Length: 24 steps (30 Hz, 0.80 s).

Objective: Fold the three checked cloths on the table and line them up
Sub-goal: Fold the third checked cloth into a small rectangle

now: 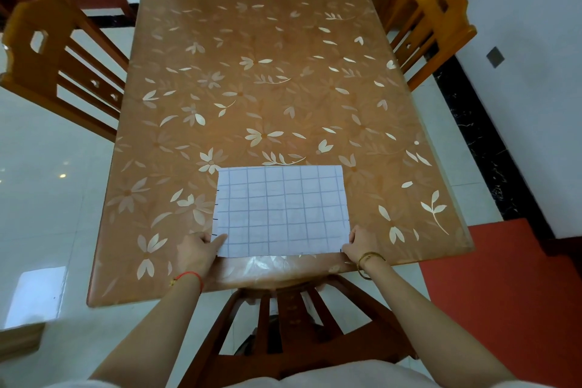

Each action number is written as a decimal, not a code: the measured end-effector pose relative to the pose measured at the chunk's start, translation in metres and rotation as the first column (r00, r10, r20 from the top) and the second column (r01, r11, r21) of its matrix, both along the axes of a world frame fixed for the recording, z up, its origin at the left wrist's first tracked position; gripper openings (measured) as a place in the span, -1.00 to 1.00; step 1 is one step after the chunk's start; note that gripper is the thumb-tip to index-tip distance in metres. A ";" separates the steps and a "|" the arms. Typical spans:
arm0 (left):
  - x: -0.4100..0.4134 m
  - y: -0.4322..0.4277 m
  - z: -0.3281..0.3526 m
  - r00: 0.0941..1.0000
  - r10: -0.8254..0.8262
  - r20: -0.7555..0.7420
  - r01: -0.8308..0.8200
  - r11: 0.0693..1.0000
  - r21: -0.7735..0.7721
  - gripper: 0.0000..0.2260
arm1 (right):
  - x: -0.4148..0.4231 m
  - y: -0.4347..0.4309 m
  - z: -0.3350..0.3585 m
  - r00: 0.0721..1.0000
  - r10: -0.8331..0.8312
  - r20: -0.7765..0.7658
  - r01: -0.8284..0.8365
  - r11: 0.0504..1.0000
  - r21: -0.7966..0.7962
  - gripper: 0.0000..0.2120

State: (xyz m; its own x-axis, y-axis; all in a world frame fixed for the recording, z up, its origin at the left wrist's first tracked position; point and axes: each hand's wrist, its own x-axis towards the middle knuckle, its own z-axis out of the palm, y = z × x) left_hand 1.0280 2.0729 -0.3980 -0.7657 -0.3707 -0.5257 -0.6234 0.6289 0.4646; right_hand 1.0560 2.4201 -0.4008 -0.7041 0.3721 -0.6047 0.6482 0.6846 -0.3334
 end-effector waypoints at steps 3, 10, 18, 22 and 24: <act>0.001 -0.003 0.000 0.998 -0.059 -0.010 0.059 0.997 -0.051 -0.55 | -0.001 -0.007 0.005 0.998 0.024 -0.064 -0.020 0.998 0.062 -0.70; -0.010 -0.005 0.009 0.987 -0.078 -0.141 0.066 0.994 -0.084 -0.74 | -0.037 -0.037 0.013 0.875 0.322 -0.360 -0.262 0.943 0.205 -0.59; -0.069 0.008 0.000 0.808 -0.551 -0.210 0.485 0.823 -0.295 -0.57 | -0.107 -0.096 0.014 0.718 0.654 -0.237 -0.618 0.756 0.214 -0.45; -0.098 0.015 -0.004 0.744 -0.667 -0.037 0.620 0.710 -0.333 -0.39 | -0.131 -0.126 0.006 0.668 0.730 -0.148 -0.698 0.683 0.216 -0.44; -0.110 0.014 -0.008 0.734 -0.679 0.004 0.645 0.695 -0.317 -0.33 | -0.138 -0.135 0.000 0.663 0.738 -0.125 -0.711 0.673 0.204 -0.43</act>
State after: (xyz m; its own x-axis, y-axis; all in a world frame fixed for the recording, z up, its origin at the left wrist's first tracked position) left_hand 0.9178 2.0865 -0.4062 -0.9127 0.1390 -0.3842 0.0470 0.9698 0.2391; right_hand 0.9175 2.2856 -0.4005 -0.8733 -0.2411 -0.4233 -0.1349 0.9547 -0.2653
